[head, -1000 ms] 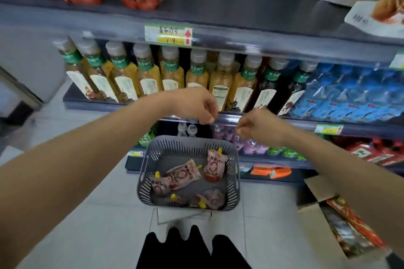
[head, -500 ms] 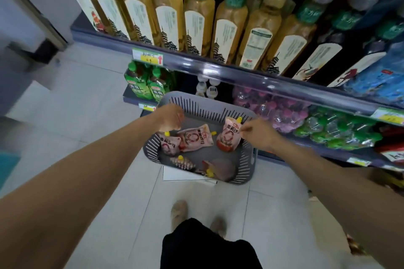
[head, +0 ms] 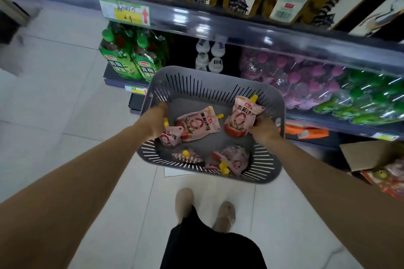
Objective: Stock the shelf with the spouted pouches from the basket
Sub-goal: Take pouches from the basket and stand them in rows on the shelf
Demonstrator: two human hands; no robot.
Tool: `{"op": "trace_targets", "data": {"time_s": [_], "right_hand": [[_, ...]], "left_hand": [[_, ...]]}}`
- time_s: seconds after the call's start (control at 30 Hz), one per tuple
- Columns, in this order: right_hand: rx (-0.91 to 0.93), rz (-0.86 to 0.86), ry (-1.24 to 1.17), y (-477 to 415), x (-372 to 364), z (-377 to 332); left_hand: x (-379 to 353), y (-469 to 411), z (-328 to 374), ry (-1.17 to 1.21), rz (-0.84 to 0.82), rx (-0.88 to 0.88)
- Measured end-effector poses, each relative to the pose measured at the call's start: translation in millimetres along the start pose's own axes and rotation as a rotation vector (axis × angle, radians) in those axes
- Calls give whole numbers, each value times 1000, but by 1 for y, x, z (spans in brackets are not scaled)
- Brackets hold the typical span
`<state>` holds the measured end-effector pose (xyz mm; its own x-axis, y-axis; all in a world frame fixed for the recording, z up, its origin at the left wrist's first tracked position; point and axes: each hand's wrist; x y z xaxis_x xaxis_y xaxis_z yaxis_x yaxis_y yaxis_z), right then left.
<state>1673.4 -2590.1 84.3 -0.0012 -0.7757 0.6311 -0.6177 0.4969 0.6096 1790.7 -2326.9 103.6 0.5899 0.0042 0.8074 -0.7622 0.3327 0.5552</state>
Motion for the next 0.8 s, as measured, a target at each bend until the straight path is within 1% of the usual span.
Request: {"op": "trace_targets", "data": {"time_s": [0.13,0.23,0.37,0.43,0.53,0.6,0.67,0.73,0.8], "right_hand": [[-151,101,-299,-20,-15,5],[-205,122,-480,-37,-26,8],[-265,173,-643,-54,-43,9],[-260,212,-717,-60,-52,7],[-256,244,-762,-68,-63,7],[-262,250,-737,-75,-66,10],[-274,268,-717,-82,-65,13],[-291,261,-696,-85,-64,17],[-285,242,-737,-84,-65,23]], "left_hand": [[-17,-17,-2,-65,-42,-5],[-25,-26,-2,-80,-50,-14],[-25,-37,-3,-94,38,-38],[-24,-42,-2,1,82,-33],[-24,-48,0,182,71,-35],[-27,-51,1,305,20,-49],[-30,-55,4,419,8,-45],[-31,-59,5,443,38,-31],[-32,-61,5,450,42,11]]}}
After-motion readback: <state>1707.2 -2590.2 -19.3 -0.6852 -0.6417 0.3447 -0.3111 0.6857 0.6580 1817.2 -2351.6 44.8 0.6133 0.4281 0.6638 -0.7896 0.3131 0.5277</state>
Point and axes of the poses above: each hand's wrist, its own y-axis away from the middle knuckle, its own x-axis out of the back of the hand, z = x × y, and after that the axes turned 8 degrees about -y, right-handed
